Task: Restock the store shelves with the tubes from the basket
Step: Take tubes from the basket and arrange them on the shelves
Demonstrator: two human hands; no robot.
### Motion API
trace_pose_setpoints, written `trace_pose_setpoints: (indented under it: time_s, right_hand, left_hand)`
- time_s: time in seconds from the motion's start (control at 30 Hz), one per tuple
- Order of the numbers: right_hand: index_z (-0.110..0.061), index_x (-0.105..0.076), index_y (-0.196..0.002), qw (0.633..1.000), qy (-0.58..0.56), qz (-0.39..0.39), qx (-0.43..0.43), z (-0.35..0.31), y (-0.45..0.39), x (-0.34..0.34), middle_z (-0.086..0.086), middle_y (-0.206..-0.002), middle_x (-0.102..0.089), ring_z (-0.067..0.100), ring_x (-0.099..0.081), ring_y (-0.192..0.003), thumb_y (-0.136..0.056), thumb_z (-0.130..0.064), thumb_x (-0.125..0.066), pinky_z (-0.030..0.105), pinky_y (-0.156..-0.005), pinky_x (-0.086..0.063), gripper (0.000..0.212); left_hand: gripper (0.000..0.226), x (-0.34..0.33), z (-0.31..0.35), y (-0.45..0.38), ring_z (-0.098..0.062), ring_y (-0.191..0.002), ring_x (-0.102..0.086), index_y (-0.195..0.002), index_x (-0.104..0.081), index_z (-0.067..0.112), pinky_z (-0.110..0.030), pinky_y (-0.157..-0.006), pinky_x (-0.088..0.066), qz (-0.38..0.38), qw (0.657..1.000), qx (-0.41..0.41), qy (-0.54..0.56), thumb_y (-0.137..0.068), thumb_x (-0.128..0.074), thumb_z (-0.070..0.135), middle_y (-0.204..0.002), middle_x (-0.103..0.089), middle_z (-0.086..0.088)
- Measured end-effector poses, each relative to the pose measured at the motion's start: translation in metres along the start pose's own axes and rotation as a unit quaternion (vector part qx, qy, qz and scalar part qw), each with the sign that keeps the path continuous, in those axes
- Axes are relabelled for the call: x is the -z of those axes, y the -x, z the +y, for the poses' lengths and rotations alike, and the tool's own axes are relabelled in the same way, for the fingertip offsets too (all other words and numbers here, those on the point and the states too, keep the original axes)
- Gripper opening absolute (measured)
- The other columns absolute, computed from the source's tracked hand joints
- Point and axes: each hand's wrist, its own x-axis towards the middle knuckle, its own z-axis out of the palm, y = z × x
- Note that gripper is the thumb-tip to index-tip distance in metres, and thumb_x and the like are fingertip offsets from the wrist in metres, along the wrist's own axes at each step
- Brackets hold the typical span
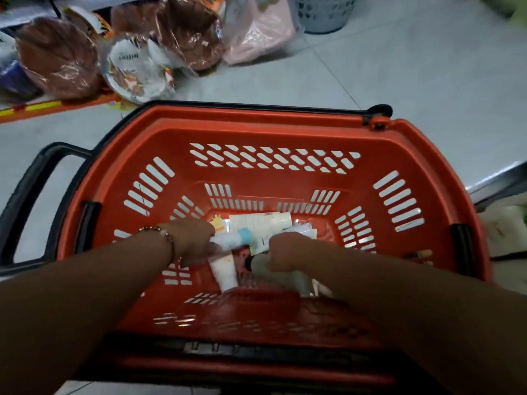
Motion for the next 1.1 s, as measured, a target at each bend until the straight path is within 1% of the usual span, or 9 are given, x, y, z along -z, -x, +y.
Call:
trace_pose_setpoints:
  time_s: [0.13,0.23,0.33,0.47,0.67,0.77,0.83,0.97,1.1]
  right_hand:
    - [-0.006,-0.065,-0.110,0.999,-0.007,-0.023,-0.040,0.019,0.037,0.048,0.009,-0.099,-0.056,0.024,-0.054,-0.090,-0.096,-0.034,-0.053,0.030,-0.074,-0.040,0.034]
    - [-0.008,-0.063,-0.101,0.988,-0.136,-0.011,-0.078,0.039,0.083,0.077,0.009,-0.099,-0.061,0.022,-0.059,-0.082,-0.094,-0.031,-0.055,0.030,-0.071,-0.046,0.025]
    - [-0.001,-0.062,-0.110,0.917,-0.380,0.028,-0.122,0.054,0.151,0.096,0.013,-0.086,-0.069,0.023,-0.066,-0.063,-0.093,-0.021,-0.060,0.030,-0.055,-0.054,0.026]
    - [-0.004,-0.063,-0.100,0.816,-0.562,0.076,-0.114,0.055,0.258,0.100,0.010,-0.071,-0.071,0.019,-0.067,-0.054,-0.097,-0.022,-0.056,0.027,-0.046,-0.055,0.020]
    - [-0.005,-0.073,-0.079,0.644,-0.756,0.115,-0.019,0.054,0.378,0.062,0.006,-0.068,-0.072,0.014,-0.068,-0.053,-0.096,-0.020,-0.049,0.020,-0.048,-0.053,0.033]
    - [-0.007,-0.074,-0.107,0.560,-0.814,0.149,0.036,0.073,0.399,0.023,0.008,-0.082,-0.074,0.015,-0.070,-0.061,-0.096,-0.018,-0.049,0.023,-0.052,-0.056,0.030]
    - [-0.015,-0.076,-0.111,0.519,-0.839,0.150,0.070,0.092,0.413,0.004,0.011,-0.095,-0.073,0.020,-0.070,-0.066,-0.094,-0.019,-0.050,0.027,-0.054,-0.058,0.031]
    - [-0.018,-0.070,-0.121,0.531,-0.818,0.182,0.128,0.126,0.459,-0.005,0.008,-0.113,-0.070,0.022,-0.072,-0.077,-0.080,-0.016,-0.071,0.028,-0.059,-0.056,0.041]
    - [-0.016,-0.078,-0.105,0.538,-0.800,0.249,0.100,0.143,0.499,-0.018,0.007,-0.106,-0.074,0.019,-0.074,-0.081,-0.084,-0.009,-0.050,0.028,-0.059,-0.058,0.035]
  left_hand:
    - [0.049,0.022,0.004,0.032,-0.019,-0.084,-0.058,-0.114,-0.060,0.009,-0.027,-0.064,-0.042,0.037,0.973,0.036,0.226,-0.101,-0.041,0.051,-0.102,-0.062,-0.007]
    - [0.043,0.034,0.010,0.060,-0.018,-0.070,-0.060,-0.110,-0.058,0.005,-0.023,-0.051,-0.044,0.067,0.891,0.044,0.447,-0.102,-0.044,0.045,-0.090,-0.065,-0.009]
    - [0.040,0.050,0.030,0.098,-0.017,-0.060,-0.064,-0.112,-0.059,0.007,-0.026,-0.052,-0.049,0.049,0.760,0.017,0.648,-0.100,-0.050,0.044,-0.075,-0.069,-0.007]
    - [0.029,0.086,0.079,0.165,-0.021,-0.075,-0.062,-0.094,-0.063,0.019,-0.040,-0.078,-0.051,0.034,0.624,-0.066,0.778,-0.097,-0.053,0.046,-0.065,-0.071,-0.003]
    - [0.038,0.124,0.167,0.248,-0.039,-0.110,-0.059,-0.105,-0.070,0.015,-0.057,-0.096,-0.048,-0.045,0.488,-0.233,0.840,-0.085,-0.062,0.046,-0.110,-0.067,-0.017]
    - [0.032,0.125,0.207,0.267,-0.035,-0.094,-0.061,-0.097,-0.068,0.015,-0.041,-0.069,-0.058,-0.068,0.482,-0.258,0.835,-0.087,-0.061,0.045,-0.096,-0.069,-0.015]
    - [0.035,0.127,0.229,0.270,-0.033,-0.090,-0.062,-0.098,-0.068,0.014,-0.039,-0.070,-0.057,-0.074,0.502,-0.272,0.817,-0.085,-0.062,0.046,-0.094,-0.068,-0.015]
    - [0.039,0.144,0.274,0.279,-0.030,-0.085,-0.064,-0.081,-0.073,0.016,-0.049,-0.090,-0.050,-0.069,0.538,-0.295,0.786,-0.088,-0.057,0.050,-0.087,-0.067,-0.013]
    - [0.039,0.165,0.319,0.291,-0.031,-0.088,-0.066,-0.090,-0.070,0.016,-0.057,-0.101,-0.044,-0.084,0.571,-0.342,0.742,-0.094,-0.050,0.050,-0.094,-0.071,-0.015]
